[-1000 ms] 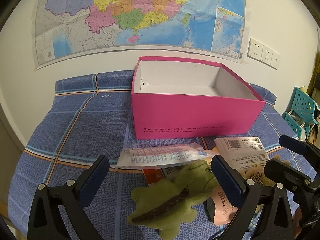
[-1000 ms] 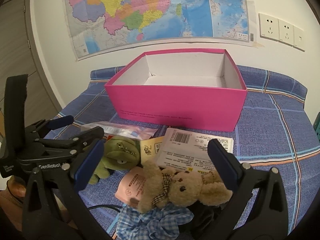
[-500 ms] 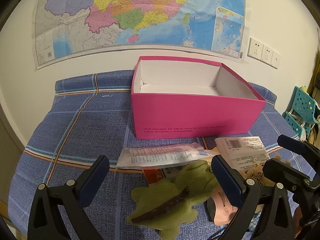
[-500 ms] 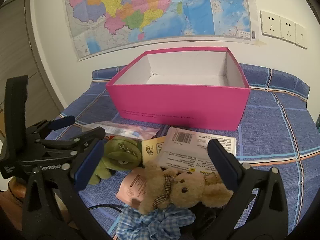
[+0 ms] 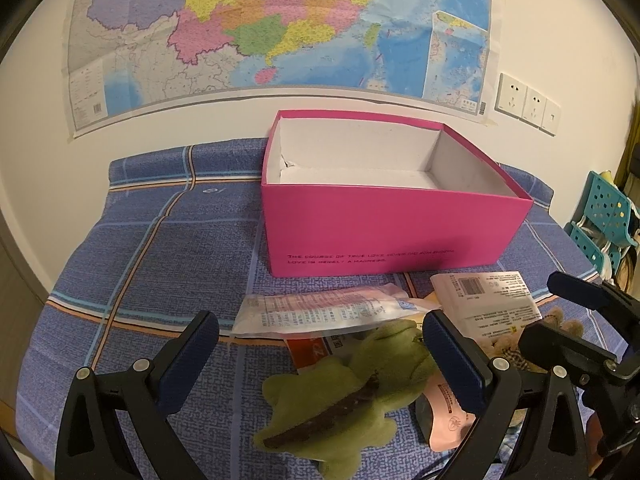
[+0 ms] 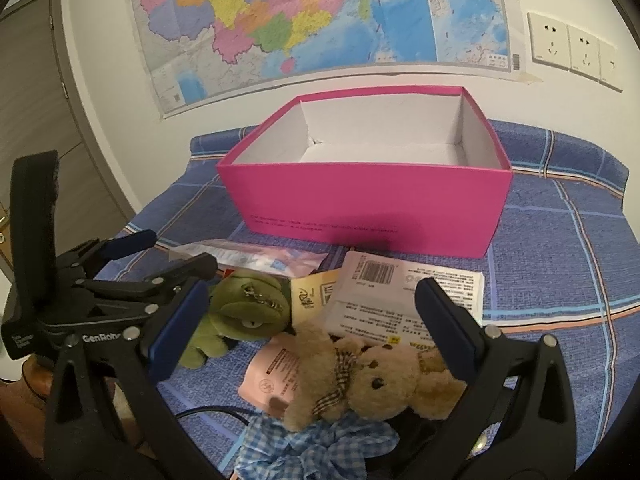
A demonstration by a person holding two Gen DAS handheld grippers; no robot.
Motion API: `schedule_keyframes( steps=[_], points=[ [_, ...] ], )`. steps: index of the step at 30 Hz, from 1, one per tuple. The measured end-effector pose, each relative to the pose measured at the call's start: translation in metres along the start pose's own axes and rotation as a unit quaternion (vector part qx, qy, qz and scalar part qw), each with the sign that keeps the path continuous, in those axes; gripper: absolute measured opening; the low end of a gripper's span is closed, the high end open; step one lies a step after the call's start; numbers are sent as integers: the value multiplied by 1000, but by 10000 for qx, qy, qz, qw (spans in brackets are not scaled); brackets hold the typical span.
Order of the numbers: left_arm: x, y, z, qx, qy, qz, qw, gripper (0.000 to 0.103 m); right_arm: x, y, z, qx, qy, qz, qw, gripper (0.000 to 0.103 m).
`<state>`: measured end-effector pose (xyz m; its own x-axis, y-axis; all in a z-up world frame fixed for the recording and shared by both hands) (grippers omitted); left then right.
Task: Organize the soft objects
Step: 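Move the right tool toward the clear plastic packet beside the pink box, then close the right gripper on the clear plastic packet and lift it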
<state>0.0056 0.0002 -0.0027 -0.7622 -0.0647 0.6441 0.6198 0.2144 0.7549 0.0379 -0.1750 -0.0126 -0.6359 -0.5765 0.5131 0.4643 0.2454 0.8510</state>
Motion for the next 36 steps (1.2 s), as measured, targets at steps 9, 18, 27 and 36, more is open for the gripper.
schedule_keyframes(
  steps=[9,18,27,36],
  points=[
    [-6,7,19,16,38,21,10000,103,-14,8,5,119,390,201,9990,103],
    [-25,10,32,-12,-82,275,9996,103,-37,26,6,-162,1239,533,9907,94],
    [-36,19,44,25,-473,459,9978,100,-71,30,4,-192,1305,1031,9859,67],
    [-49,19,43,-86,-577,669,9961,91,-109,28,-14,-659,1456,1544,9750,67]
  ],
)
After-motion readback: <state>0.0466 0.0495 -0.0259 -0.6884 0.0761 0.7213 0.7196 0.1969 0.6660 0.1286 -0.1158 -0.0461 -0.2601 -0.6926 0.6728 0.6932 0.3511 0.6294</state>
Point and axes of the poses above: each gripper's, at about its wrist camera, not at the fingertips, and x roughly against the way its jaws point, z to its left, y to its top, the point moved 1 cm from there along -x, roughly the way its jaws point, and after that the axes turned 5 degrees about x, right-handed, at the moved point
